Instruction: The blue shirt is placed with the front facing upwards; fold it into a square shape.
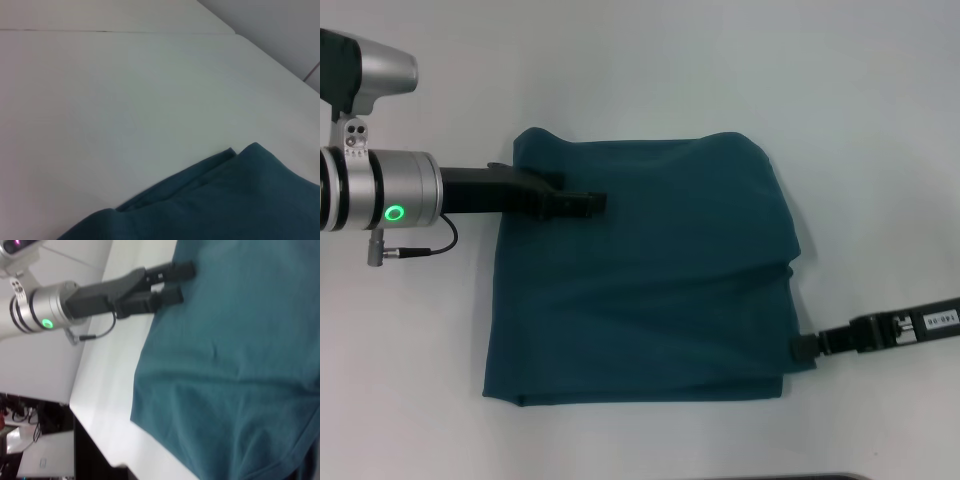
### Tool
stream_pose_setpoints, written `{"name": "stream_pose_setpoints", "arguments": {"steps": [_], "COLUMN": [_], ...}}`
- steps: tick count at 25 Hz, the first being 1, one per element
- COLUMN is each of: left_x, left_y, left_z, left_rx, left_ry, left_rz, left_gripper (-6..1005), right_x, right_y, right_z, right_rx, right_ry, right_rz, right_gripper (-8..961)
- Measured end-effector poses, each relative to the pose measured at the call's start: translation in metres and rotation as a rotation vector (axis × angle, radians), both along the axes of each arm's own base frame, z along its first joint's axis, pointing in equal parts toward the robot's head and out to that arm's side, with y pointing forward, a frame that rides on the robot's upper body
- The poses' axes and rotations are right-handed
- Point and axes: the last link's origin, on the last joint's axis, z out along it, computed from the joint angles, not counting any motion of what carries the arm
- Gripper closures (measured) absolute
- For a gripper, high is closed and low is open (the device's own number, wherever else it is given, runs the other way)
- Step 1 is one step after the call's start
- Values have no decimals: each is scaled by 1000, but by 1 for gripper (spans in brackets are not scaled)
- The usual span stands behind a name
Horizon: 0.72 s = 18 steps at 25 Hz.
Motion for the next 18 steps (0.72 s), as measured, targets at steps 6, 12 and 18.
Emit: {"name": "stream_pose_setpoints", "arguments": {"steps": [6,12,18], "left_x": [1,2,1], "left_y": [1,1,1], "left_z": [0,0,0], "left_rx": [0,0,0], "left_ry": [0,0,0], "left_rz": [-1,-1,-1], "left_gripper": [155,155,155], "right_x": [1,1,3], "right_y": [-7,-8,-7], "right_z": [1,2,4], "right_rx": [-60,-82,-76], "right_ry": [-16,-26,-36], "right_rz": [18,29,33], "right_gripper": [948,949,949]}}
